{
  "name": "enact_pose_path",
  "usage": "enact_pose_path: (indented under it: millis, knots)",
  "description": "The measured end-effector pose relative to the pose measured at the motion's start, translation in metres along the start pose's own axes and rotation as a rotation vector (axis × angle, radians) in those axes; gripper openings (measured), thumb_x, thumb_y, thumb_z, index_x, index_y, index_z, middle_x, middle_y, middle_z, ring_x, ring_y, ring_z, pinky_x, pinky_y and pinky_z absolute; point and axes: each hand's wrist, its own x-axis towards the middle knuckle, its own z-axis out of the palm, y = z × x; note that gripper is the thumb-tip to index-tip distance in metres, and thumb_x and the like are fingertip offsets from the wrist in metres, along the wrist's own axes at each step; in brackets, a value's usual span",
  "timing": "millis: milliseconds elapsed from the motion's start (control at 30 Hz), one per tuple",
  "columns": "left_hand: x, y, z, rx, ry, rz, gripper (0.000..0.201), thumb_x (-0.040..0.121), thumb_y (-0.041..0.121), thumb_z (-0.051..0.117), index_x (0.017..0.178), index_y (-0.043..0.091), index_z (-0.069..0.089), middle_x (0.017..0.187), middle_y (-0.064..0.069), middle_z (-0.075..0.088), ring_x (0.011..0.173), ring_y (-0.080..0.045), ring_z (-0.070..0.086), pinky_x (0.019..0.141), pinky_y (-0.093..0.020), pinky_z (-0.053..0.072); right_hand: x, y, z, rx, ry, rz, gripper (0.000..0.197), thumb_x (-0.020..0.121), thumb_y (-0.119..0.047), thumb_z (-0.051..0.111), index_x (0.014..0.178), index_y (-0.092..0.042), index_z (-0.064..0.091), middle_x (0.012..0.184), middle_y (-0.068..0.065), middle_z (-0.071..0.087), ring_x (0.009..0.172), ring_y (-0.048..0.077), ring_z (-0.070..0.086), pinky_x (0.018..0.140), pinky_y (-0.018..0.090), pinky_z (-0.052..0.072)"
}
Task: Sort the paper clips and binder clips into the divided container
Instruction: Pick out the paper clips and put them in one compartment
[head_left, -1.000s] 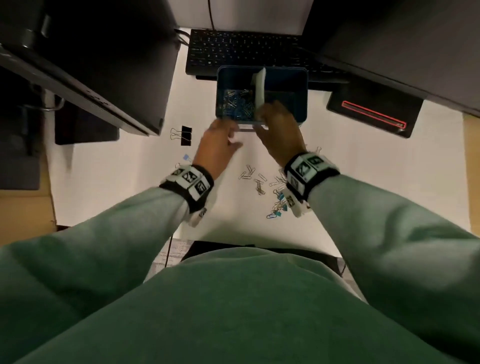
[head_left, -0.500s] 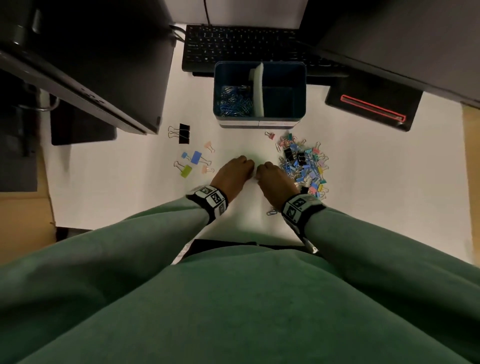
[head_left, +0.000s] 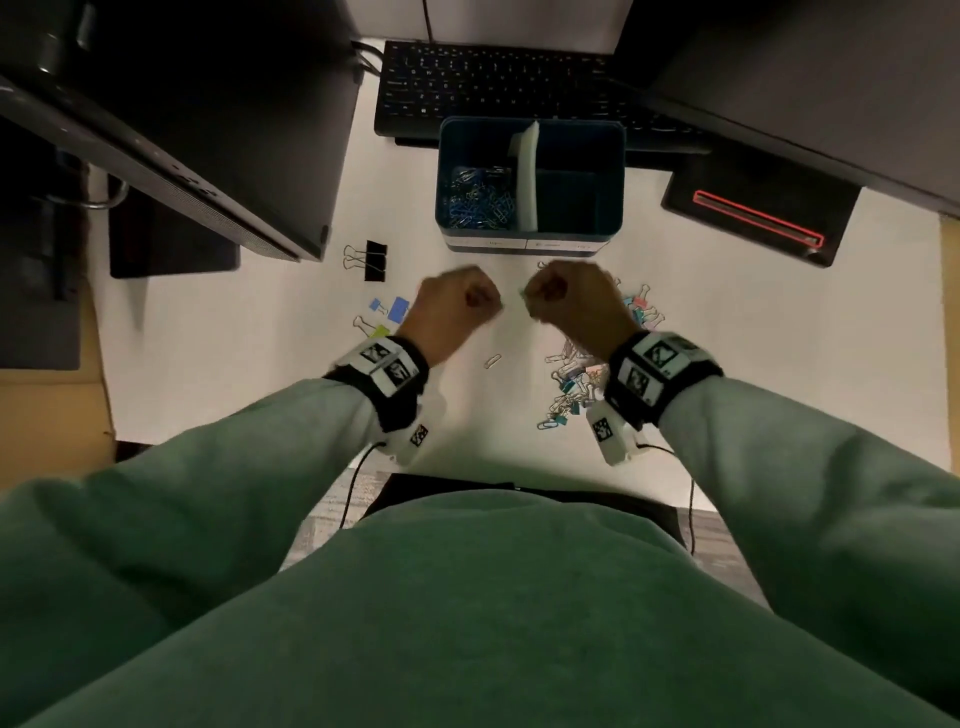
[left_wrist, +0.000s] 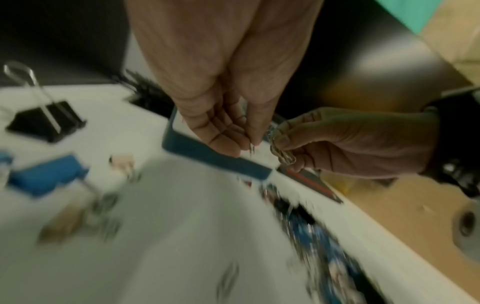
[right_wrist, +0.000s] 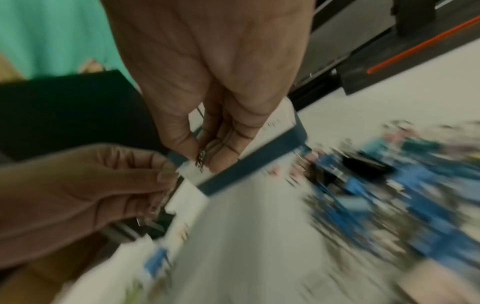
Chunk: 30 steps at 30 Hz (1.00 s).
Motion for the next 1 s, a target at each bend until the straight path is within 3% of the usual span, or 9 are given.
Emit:
enact_pose_path:
  millis: [100,200,300,400,500,633,700,800,1000]
  knots:
    - [0.026,0.020,-0.035,-0.056,0.195,-0.013,0.007,0.088,0.014,0.064,0.092,0.016,0.069,0.082,0.007,0.069,0.069,-0.002,0.061,0.066,-0.012,0.051,0.029,-0.041,-0.020,0.127,0.141,-0.077,0.005,0.086,-0.014,0.068,0.091,-0.011,0.067,0.079,-0.002,0.068,0.067,0.006,0.062,0.063,0.011,0.052]
    - [0.058,0.028,-0.058,0.008,0.297,-0.031,0.017,0.086,0.006,0.054,0.092,0.012,0.070,0.088,0.001,0.072,0.075,-0.007,0.063,0.072,-0.017,0.054,0.074,-0.071,-0.021,0.031,0.242,-0.132,0.007,0.083,-0.010,0.066,0.087,-0.007,0.070,0.083,0.004,0.072,0.073,0.011,0.065,0.072,0.023,0.056]
    - [0.070,0.025,-0.061,0.091,0.344,-0.045,0.022,0.087,0.004,0.049,0.099,0.010,0.065,0.095,-0.007,0.070,0.082,-0.015,0.063,0.078,-0.023,0.052,0.100,-0.076,-0.010,-0.221,0.135,-0.130,0.015,0.085,-0.009,0.059,0.092,-0.002,0.070,0.095,0.010,0.071,0.089,0.020,0.066,0.079,0.028,0.052]
    - [0.047,0.015,-0.044,0.144,0.435,0.041,0.017,0.088,0.006,0.052,0.101,0.013,0.060,0.098,-0.006,0.060,0.079,-0.015,0.058,0.073,-0.019,0.045,0.086,-0.062,-0.010,-0.325,0.091,-0.194,0.020,0.089,-0.015,0.058,0.104,-0.005,0.067,0.106,0.013,0.065,0.096,0.023,0.062,0.079,0.028,0.047]
    - [0.005,-0.009,-0.004,0.219,0.258,0.073,0.005,0.088,0.012,0.058,0.093,0.013,0.059,0.092,-0.004,0.057,0.076,-0.016,0.055,0.068,-0.022,0.039,0.046,-0.038,-0.014,-0.287,0.167,-0.330,0.018,0.091,-0.013,0.057,0.106,-0.006,0.065,0.107,0.013,0.061,0.093,0.018,0.058,0.081,0.027,0.045]
    - [-0.026,-0.041,0.046,0.418,-0.110,0.005,0.024,0.086,0.024,0.065,0.104,0.012,0.055,0.101,-0.005,0.051,0.083,-0.020,0.055,0.072,-0.028,0.043,-0.014,0.016,-0.009,-0.500,-0.131,-0.241,0.020,0.090,-0.022,0.063,0.108,-0.015,0.061,0.110,0.004,0.060,0.093,0.018,0.060,0.082,0.032,0.052]
    - [-0.025,-0.041,0.058,0.445,-0.121,0.053,0.022,0.087,0.019,0.064,0.104,0.008,0.054,0.105,-0.009,0.051,0.087,-0.024,0.056,0.073,-0.029,0.044,-0.035,0.039,-0.005,-0.581,-0.190,-0.162,0.024,0.088,-0.021,0.066,0.110,-0.013,0.061,0.116,0.005,0.059,0.100,0.022,0.060,0.087,0.037,0.053]
    - [-0.020,-0.032,0.065,0.533,-0.162,0.174,0.010,0.092,0.012,0.056,0.096,0.003,0.056,0.101,-0.014,0.053,0.086,-0.029,0.055,0.073,-0.037,0.049,-0.044,0.056,0.003,-0.642,-0.133,-0.150,0.026,0.085,-0.014,0.069,0.110,-0.009,0.062,0.118,0.010,0.059,0.103,0.027,0.060,0.083,0.041,0.056]
    - [-0.020,-0.031,0.065,0.619,-0.160,0.271,0.005,0.083,-0.005,0.055,0.087,-0.002,0.056,0.086,-0.021,0.056,0.074,-0.036,0.054,0.066,-0.042,0.045,-0.029,0.058,0.010,-0.768,-0.180,-0.211,0.007,0.087,-0.004,0.062,0.092,-0.008,0.065,0.099,0.007,0.062,0.088,0.022,0.063,0.071,0.031,0.056]
